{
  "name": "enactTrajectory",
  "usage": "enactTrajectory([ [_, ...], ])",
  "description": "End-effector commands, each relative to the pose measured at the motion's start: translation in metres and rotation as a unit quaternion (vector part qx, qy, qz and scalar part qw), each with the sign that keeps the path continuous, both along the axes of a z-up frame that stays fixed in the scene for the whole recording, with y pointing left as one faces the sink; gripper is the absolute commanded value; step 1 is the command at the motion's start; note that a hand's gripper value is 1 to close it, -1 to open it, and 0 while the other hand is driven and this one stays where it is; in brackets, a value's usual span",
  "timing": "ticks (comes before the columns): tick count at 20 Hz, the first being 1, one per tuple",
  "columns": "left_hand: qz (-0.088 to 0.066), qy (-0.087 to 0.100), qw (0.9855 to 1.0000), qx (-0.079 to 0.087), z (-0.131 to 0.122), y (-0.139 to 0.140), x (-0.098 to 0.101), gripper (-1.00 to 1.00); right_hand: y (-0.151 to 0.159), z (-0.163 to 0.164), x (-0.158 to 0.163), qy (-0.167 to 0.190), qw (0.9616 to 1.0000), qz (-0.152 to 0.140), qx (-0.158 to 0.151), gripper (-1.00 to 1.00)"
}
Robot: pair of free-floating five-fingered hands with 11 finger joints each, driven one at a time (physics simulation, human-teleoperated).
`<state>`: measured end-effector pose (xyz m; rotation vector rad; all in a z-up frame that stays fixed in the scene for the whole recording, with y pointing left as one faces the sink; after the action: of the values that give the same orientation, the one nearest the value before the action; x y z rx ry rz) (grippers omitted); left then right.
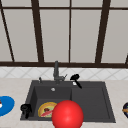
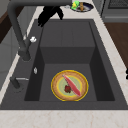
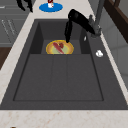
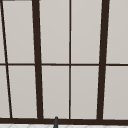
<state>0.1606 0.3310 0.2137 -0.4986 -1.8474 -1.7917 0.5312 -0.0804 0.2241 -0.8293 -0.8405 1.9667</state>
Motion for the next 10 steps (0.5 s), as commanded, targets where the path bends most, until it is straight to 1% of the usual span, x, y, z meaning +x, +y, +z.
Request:
enactTrajectory([
  [1,0.000,0.000,1.0000,0.000,0.000,0.000,0.000,0.00,0.004,0.006,-0.013,-0.022,0.9976,-0.036,0.055,-1.00],
  [3,0.000,0.000,1.0000,0.000,0.000,0.000,0.000,0.00,0.006,0.009,-0.020,-0.025,0.9965,-0.043,0.068,-1.00],
  [5,0.000,0.000,1.0000,0.000,0.000,0.000,0.000,0.00,0.008,0.015,-0.030,-0.020,0.9952,-0.048,0.083,-1.00],
  [6,0.000,0.000,1.0000,0.000,0.000,0.000,0.000,0.00,0.009,0.016,-0.036,-0.013,0.9952,-0.047,0.085,-1.00],
  [8,0.000,0.000,1.0000,0.000,0.000,0.000,0.000,0.00,0.017,0.023,-0.048,0.017,0.9968,-0.032,0.072,-1.00],
  [9,0.000,0.000,1.0000,0.000,0.000,0.000,0.000,0.00,0.018,0.021,-0.052,0.016,0.9969,-0.030,0.071,-1.00],
  [10,0.000,0.000,1.0000,0.000,0.000,0.000,0.000,0.00,0.017,0.019,-0.055,0.005,0.9967,-0.027,0.076,-1.00],
])
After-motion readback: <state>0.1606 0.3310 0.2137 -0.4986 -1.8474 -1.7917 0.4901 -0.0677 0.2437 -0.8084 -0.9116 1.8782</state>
